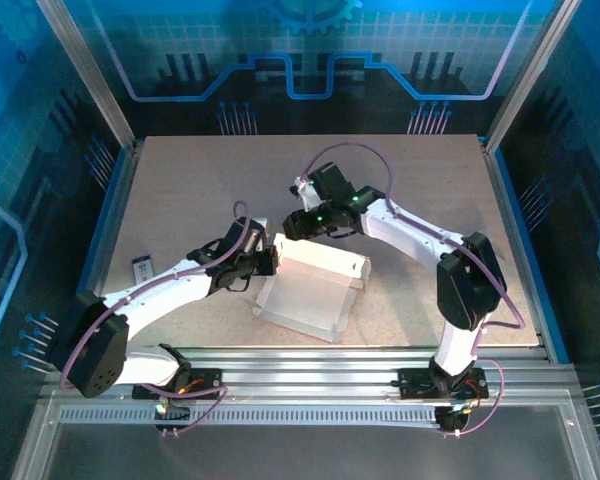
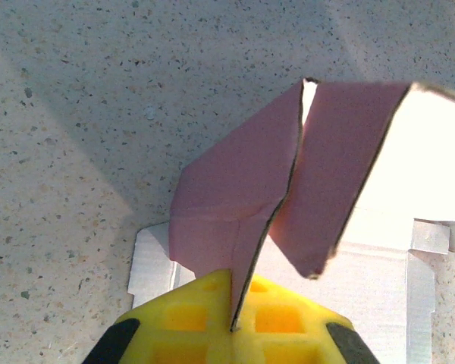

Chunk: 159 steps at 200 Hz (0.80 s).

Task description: Fold the paper box

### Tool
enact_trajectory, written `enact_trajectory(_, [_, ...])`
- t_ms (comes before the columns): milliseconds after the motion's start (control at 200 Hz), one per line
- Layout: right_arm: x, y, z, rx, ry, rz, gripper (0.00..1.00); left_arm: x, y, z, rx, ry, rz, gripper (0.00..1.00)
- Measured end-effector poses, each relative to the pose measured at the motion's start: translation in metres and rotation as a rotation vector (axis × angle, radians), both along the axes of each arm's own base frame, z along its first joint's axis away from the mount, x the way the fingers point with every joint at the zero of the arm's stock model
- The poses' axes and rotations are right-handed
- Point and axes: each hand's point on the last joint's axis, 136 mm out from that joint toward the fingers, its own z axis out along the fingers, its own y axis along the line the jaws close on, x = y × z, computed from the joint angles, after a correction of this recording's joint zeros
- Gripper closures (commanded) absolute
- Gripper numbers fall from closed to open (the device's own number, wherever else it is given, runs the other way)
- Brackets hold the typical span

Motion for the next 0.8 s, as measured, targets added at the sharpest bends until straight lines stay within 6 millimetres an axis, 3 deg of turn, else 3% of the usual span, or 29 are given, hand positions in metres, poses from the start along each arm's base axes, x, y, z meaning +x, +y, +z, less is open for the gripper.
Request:
enact_trajectory(425, [-0.007, 0.001, -0.023, -0.046, -0.020, 0.001, 0.49, -0.002, 0.001, 0.000, 0.005, 0.008, 0.000, 0.99])
enact_trajectory(796, [-0.005, 0.003, -0.024, -0.040, -0.048, 0.017, 0.50, -0.003, 0.002, 0.001, 0.007, 0.012, 0.000, 0.93])
